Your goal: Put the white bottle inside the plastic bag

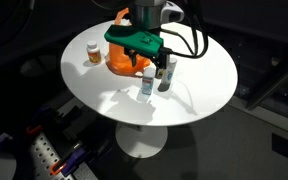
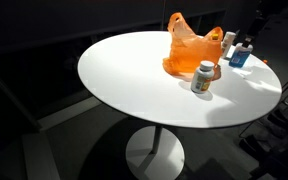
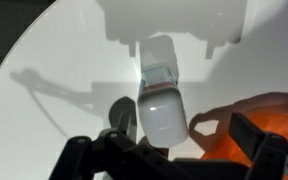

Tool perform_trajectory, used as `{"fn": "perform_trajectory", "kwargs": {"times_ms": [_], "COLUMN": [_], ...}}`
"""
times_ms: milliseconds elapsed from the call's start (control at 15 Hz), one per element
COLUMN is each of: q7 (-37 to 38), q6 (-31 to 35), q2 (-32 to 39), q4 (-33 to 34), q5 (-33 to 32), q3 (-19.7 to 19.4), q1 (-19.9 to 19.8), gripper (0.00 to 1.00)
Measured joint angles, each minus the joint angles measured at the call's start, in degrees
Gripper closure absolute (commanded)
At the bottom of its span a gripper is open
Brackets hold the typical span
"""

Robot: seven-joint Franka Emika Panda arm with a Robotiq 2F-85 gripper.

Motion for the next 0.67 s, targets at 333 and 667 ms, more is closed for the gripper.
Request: {"fn": "perform_trajectory", "kwargs": {"times_ms": [333, 667], "q7": [-1.6, -1.9], "q6": [4.3, 6.2], "q2": [2.8, 4.8], "q4": [0.3, 1.2], "q5": [-0.1, -0.2], "q3": [1.1, 2.4], "q1": [-1.5, -2.2], "gripper": [0.0, 0.51]}}
